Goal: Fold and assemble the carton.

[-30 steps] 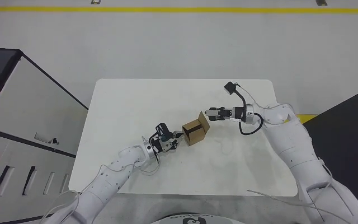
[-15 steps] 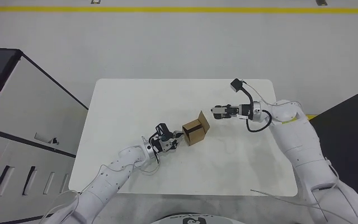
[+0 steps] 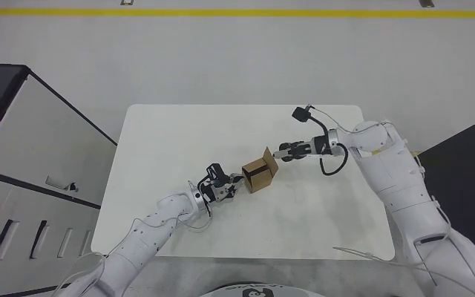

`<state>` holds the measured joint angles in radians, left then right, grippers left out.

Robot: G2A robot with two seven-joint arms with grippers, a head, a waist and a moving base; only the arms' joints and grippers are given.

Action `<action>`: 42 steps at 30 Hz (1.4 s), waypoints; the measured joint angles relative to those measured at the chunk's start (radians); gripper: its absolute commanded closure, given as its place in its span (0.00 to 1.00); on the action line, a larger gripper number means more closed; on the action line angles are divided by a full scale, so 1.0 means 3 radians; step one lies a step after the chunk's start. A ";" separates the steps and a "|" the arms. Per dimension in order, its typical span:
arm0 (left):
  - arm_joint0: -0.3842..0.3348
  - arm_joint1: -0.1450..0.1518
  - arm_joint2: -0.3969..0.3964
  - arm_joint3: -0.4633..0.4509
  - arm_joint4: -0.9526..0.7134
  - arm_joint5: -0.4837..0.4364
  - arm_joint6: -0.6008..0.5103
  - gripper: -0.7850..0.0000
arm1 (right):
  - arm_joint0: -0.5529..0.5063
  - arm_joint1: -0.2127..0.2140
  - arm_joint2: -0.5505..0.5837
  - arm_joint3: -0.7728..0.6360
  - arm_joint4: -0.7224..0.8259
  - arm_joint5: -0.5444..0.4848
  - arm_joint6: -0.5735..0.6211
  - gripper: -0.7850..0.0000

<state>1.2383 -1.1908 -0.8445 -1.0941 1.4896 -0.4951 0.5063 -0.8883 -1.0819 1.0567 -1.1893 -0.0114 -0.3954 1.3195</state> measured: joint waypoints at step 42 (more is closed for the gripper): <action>0.0000 0.0000 0.0000 0.0000 0.0000 0.0000 0.0000 1.00 | 0.0840 -0.0272 -0.1165 -0.0136 -0.0857 0.0137 0.0291 0.97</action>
<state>1.2383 -1.1908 -0.8445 -1.0941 1.4896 -0.4951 0.5063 -0.6362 -1.1636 0.7072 -1.2300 -0.2684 -0.3543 1.4069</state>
